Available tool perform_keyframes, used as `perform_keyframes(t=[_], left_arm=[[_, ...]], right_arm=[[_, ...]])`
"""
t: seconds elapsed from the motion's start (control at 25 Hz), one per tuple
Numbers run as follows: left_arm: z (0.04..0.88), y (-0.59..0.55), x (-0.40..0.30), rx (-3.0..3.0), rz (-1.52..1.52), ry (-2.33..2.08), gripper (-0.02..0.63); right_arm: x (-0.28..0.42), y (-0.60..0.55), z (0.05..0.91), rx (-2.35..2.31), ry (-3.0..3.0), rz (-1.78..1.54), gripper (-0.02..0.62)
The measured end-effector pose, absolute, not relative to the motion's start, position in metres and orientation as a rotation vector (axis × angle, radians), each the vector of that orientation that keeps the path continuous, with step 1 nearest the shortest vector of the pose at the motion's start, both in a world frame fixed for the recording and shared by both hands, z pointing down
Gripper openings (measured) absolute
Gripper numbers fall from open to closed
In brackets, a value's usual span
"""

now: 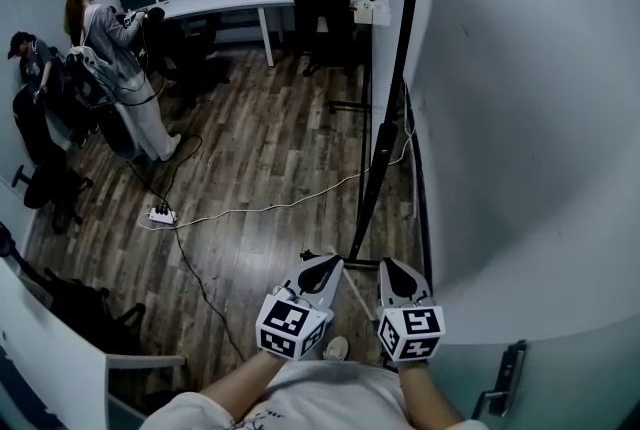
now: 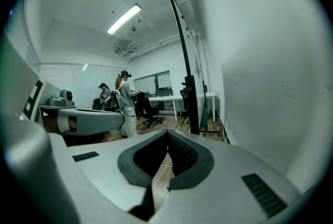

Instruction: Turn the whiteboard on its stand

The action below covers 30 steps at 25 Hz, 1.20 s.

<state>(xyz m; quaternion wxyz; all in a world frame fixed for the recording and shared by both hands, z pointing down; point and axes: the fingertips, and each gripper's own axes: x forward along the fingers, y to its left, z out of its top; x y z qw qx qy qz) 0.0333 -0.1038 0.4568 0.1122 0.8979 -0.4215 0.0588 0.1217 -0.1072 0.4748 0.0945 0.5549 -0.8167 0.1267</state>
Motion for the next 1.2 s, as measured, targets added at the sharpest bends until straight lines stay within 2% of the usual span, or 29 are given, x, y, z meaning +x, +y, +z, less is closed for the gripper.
perform_keyframes(t=[1.2], left_arm=[[0.447,-0.201,0.022,2.682,0.197,-1.132,0.009]], right_arm=[[0.128,-0.213,0.455,1.792,-2.333,0.341,0.006]])
